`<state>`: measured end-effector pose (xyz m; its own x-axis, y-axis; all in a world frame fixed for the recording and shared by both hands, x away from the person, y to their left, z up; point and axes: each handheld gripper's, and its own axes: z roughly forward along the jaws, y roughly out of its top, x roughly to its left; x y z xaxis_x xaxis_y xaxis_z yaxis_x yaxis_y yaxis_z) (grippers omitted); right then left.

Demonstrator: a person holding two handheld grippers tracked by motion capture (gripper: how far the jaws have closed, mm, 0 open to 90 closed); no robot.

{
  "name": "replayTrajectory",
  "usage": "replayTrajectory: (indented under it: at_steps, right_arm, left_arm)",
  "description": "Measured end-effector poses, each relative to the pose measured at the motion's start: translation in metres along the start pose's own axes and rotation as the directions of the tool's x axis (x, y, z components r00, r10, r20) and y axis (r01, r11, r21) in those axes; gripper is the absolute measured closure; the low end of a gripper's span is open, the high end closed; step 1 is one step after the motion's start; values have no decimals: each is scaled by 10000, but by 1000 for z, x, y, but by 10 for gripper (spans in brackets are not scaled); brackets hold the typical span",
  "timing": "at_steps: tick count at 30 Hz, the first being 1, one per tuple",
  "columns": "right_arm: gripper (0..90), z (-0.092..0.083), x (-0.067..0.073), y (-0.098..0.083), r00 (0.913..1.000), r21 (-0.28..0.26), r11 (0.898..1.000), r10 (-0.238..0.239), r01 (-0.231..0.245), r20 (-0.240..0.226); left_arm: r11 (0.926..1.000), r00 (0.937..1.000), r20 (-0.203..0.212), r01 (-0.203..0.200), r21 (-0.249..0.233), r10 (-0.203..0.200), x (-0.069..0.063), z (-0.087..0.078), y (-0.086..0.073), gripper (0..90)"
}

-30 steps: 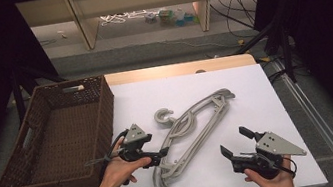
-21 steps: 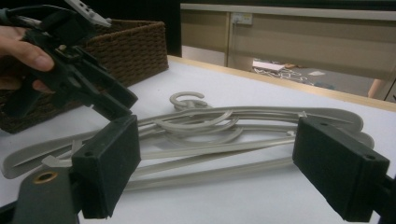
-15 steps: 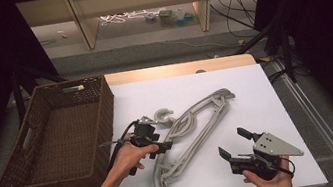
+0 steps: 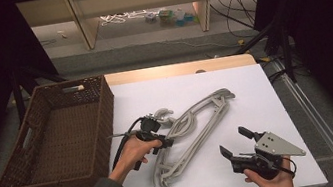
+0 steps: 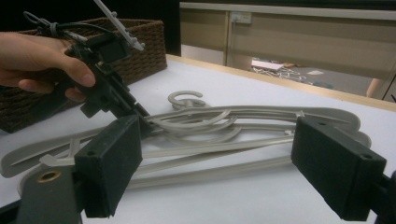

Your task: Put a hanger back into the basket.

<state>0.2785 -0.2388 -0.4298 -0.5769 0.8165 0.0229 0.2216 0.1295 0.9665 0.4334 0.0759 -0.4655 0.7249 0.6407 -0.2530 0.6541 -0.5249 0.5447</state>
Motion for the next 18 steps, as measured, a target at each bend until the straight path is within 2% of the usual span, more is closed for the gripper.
replayTrajectory:
  at_steps: [4, 5, 9, 10, 12, 14, 16, 17, 18]
  right_arm:
    - [175, 0, 1, 0, 10000, 23, 10000, 47, -47, -28]
    - [175, 0, 1, 0, 10000, 33, 10000, 35, -34, -26]
    - [178, -1, 0, 0, 10000, 23, 10000, 40, -40, 1]
    - [178, -1, 0, 0, 10000, 23, 10000, 40, -40, 1]
    - [178, -1, -1, 0, 10000, 49, 10000, 47, -47, 3]
    - [178, -1, -1, 1, 10000, -18, 10000, 74, -74, 6]
    - [179, -1, -1, 0, 10000, -6, 10000, 41, -41, -10]
    - [179, -1, -1, 0, 10000, 38, 10000, 54, -54, 5]
    - [179, -1, -2, 0, 10000, 164, 9998, 60, -60, -34]
  left_arm:
    - [9988, 9980, 419, 471, -117, -466, 4, 1, 0, 710]
    - [9967, 9963, 452, 747, -324, -733, 3, 1, 0, 747]
    - [9969, 9967, 410, 708, -340, -694, 3, -1, 0, 764]
    - [9980, 9975, 413, 589, -233, -579, 4, -2, 0, 764]
    - [9923, 9935, 473, 1064, -627, -1035, 3, -2, 0, 773]
    - [9942, 9949, 498, 900, -581, -872, 5, -5, 0, 781]
    - [9831, 9858, 739, 1573, -935, -1507, 2, -4, 0, 787]
    - [9846, 9880, 652, 1461, -962, -1403, 3, -6, 0, 790]
    - [9815, 9865, 610, 1576, -1084, -1517, 3, -6, 0, 796]
